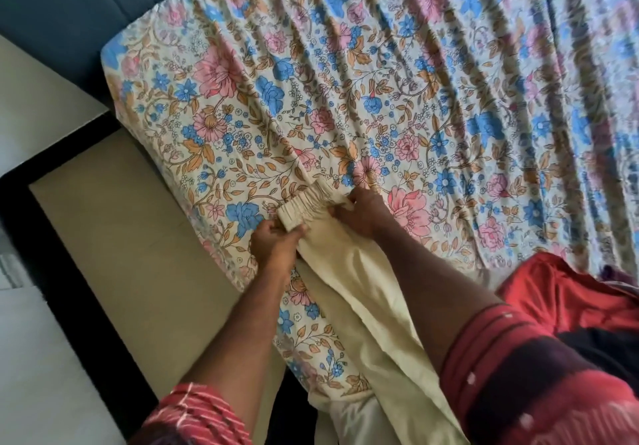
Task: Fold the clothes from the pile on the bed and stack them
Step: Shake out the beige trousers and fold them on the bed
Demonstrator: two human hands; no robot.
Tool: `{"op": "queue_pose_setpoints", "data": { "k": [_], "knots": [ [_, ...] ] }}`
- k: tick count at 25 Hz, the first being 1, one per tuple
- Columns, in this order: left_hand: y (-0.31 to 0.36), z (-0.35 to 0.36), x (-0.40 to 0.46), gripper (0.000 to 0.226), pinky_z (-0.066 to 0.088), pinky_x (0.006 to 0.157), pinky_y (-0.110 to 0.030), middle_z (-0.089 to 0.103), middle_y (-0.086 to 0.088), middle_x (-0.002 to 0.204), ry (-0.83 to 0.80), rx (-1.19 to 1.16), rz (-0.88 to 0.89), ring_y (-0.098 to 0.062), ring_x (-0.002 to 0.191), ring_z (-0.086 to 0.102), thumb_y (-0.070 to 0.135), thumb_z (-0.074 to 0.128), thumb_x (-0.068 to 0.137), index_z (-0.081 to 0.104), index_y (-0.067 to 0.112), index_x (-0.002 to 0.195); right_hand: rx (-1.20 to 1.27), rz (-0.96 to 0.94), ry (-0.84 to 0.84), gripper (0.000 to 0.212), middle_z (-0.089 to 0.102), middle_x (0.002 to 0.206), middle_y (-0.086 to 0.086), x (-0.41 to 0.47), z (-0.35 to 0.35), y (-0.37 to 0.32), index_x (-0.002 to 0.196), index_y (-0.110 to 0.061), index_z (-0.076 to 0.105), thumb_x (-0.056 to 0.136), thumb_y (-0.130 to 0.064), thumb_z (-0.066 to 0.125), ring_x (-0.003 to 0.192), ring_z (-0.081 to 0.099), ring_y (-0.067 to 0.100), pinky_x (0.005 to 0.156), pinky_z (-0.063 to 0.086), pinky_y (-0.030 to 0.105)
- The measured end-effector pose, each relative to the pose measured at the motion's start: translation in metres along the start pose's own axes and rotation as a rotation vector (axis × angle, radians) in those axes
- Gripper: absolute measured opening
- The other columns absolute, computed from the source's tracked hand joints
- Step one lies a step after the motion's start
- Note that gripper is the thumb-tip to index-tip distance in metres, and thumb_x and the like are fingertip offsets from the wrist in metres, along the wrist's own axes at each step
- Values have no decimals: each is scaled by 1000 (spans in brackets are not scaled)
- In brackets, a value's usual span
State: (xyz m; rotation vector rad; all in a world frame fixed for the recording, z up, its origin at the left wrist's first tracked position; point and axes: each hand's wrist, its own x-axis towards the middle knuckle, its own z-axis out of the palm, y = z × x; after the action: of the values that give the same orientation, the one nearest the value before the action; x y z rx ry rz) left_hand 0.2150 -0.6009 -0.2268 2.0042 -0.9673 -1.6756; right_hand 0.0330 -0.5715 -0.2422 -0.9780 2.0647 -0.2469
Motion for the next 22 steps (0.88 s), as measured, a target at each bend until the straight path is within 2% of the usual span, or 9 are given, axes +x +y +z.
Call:
{"op": "queue_pose_setpoints", "data": {
  "k": [2, 4, 6, 8, 10, 12, 15, 19, 22],
  "knots": [
    [-22, 8, -26, 35, 53, 64, -25, 71, 0, 85, 89, 49, 30, -13, 74, 67, 11, 90, 72, 64, 11, 95, -104, -33, 66, 63, 63, 126, 13, -14, -1, 10, 135, -14, 51, 88, -46, 77, 112, 62, 33, 84, 50, 37],
    [-52, 17, -47, 37, 58, 66, -33, 71, -2, 81, 122, 94, 17, -18, 70, 68, 17, 94, 68, 64, 12, 89, -299, -101, 225, 67, 59, 130, 9, -37, -1, 22, 137, -21, 46, 83, -43, 80, 116, 58, 31, 96, 48, 47],
    [-78, 24, -62, 33, 63, 63, -44, 74, -7, 78, 57, 97, -85, -25, 65, 71, 22, 93, 70, 66, 11, 86, -271, -174, 339, 47, 63, 117, 7, -77, 4, 38, 124, -20, 56, 85, -35, 77, 103, 61, 28, 91, 51, 47],
    [-98, 31, -78, 26, 63, 59, -49, 76, -11, 80, -54, 137, -196, -28, 67, 73, 26, 89, 78, 70, 10, 86, -167, -228, 319, 20, 68, 94, 3, -132, 15, 61, 101, -20, 63, 88, -32, 71, 79, 66, 27, 70, 56, 40],
    [-110, 34, -90, 20, 64, 66, -47, 76, -10, 85, -108, 218, -208, -29, 77, 74, 28, 81, 86, 72, 10, 88, -221, -227, 246, 18, 68, 83, -1, -191, 35, 88, 90, -24, 62, 84, -40, 69, 71, 67, 28, 61, 51, 35],
    [-113, 36, -100, 19, 64, 66, -43, 75, -13, 94, -128, 200, -214, -29, 80, 73, 26, 70, 96, 70, 7, 93, -423, -195, 157, 32, 67, 91, -6, -244, 56, 119, 97, -29, 60, 74, -48, 73, 80, 67, 24, 69, 49, 39],
    [-113, 37, -100, 20, 64, 63, -41, 70, -17, 105, -180, 36, -293, -33, 92, 71, 26, 56, 105, 64, 8, 108, -581, -146, 148, 41, 61, 102, -2, -286, 72, 159, 110, -25, 62, 71, -28, 74, 85, 63, 27, 78, 43, 44],
    [-118, 35, -105, 24, 61, 85, -52, 66, -13, 116, -176, 48, -253, -33, 105, 67, 32, 48, 107, 58, 14, 119, -556, -217, 304, 30, 63, 94, 0, -300, 62, 176, 110, -21, 65, 81, -17, 61, 78, 62, 27, 72, 41, 40],
    [-126, 27, -110, 17, 57, 89, -41, 65, -8, 116, -96, 90, -123, -23, 100, 65, 29, 46, 107, 59, 18, 108, -490, -401, 223, 32, 66, 95, 1, -325, 80, 159, 118, -18, 63, 88, -23, 52, 79, 62, 24, 65, 52, 38]
  ]
}}
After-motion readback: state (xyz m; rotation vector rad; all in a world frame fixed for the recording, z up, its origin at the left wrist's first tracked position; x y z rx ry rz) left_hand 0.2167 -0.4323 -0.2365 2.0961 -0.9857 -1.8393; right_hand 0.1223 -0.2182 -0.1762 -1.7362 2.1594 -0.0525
